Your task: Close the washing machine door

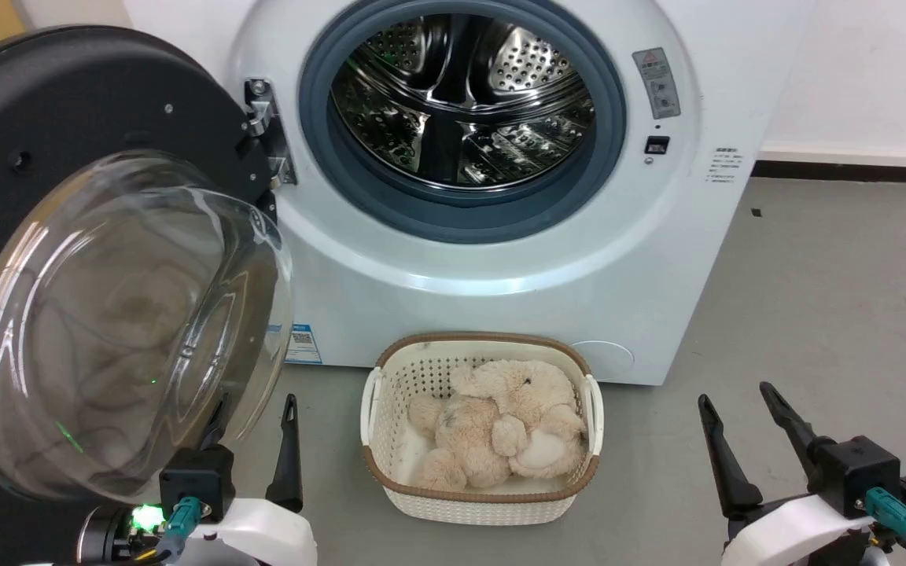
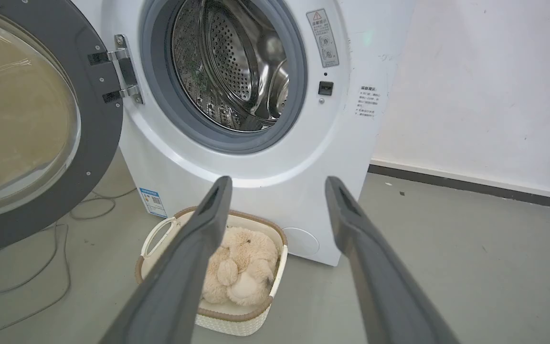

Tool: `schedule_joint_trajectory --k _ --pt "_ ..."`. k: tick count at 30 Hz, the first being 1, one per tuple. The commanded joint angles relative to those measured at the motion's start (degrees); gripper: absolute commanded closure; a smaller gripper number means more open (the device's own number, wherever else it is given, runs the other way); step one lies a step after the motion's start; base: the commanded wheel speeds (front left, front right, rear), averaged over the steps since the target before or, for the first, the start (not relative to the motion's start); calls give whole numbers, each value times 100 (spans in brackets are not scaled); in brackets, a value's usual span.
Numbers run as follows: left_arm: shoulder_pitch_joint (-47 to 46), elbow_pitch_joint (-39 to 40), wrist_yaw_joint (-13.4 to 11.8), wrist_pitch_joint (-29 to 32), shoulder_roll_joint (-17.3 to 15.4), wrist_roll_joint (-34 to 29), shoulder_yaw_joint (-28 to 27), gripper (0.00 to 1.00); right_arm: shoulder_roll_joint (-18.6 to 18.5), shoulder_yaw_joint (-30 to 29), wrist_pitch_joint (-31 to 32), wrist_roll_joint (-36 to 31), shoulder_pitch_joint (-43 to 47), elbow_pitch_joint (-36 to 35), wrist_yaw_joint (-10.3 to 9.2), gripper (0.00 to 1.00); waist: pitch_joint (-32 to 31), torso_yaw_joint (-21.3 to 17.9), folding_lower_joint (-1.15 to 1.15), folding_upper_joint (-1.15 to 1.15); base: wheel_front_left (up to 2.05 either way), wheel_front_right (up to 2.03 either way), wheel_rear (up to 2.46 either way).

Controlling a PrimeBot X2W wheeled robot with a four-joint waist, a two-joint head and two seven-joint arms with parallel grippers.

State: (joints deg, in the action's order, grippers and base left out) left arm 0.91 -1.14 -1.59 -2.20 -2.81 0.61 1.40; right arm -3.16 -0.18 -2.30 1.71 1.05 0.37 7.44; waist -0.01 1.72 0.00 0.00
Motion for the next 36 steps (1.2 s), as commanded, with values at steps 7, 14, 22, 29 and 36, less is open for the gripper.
schedule_joint_trajectory --k 7,14,22,29,36 --pt "6 -28 -81 -134 -4 49 68 0 7 5 -130 81 109 5 1 0 -11 238 0 0 0 0 0" --pt "13 -36 -131 -218 -6 52 118 0 8 31 -213 131 142 15 1 0 -34 521 0 0 0 0 0" --pt "33 -4 -187 -314 -23 26 168 0 10 57 -308 201 168 42 2 0 -48 858 0 0 0 0 0" --pt "61 57 -270 -398 -26 38 177 0 7 156 -392 241 87 87 2 0 11 1066 0 0 0 0 0" --pt "124 123 -383 -482 -22 55 200 0 -46 291 -475 320 -9 178 2 0 65 1266 0 0 0 0 0"
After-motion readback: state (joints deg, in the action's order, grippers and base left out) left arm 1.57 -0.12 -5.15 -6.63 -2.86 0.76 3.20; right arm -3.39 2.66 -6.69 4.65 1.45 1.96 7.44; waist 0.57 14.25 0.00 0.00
